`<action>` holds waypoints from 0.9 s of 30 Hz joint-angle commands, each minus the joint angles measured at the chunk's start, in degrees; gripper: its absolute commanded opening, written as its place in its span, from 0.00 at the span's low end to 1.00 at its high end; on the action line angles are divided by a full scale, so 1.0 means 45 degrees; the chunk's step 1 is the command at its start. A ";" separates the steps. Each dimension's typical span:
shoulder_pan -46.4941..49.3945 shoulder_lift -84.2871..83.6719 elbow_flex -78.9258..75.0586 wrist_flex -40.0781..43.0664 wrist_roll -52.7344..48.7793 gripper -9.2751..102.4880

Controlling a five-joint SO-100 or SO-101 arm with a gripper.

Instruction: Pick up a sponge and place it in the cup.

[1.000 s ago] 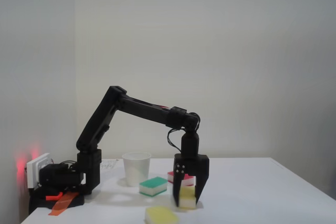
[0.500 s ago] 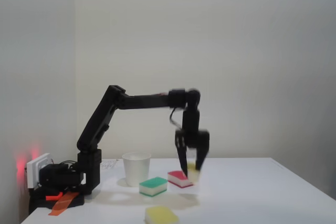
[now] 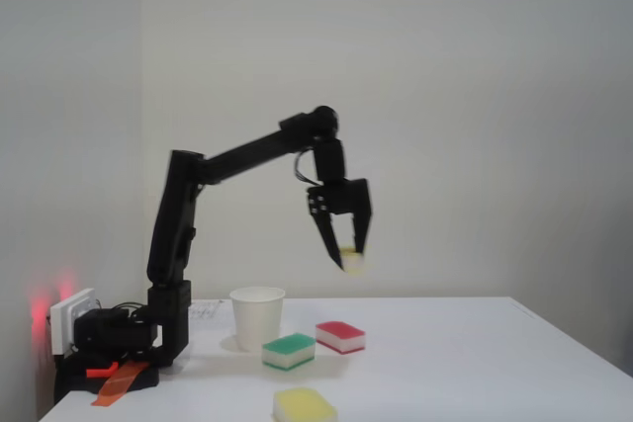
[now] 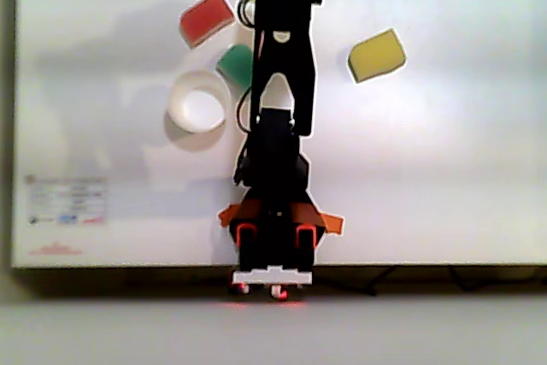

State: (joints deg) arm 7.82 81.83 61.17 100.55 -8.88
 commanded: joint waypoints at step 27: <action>-0.4844 0.8066 0.9941 -0.2578 0.1934 0.08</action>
State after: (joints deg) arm -12.48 113.91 104.24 88.33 -0.09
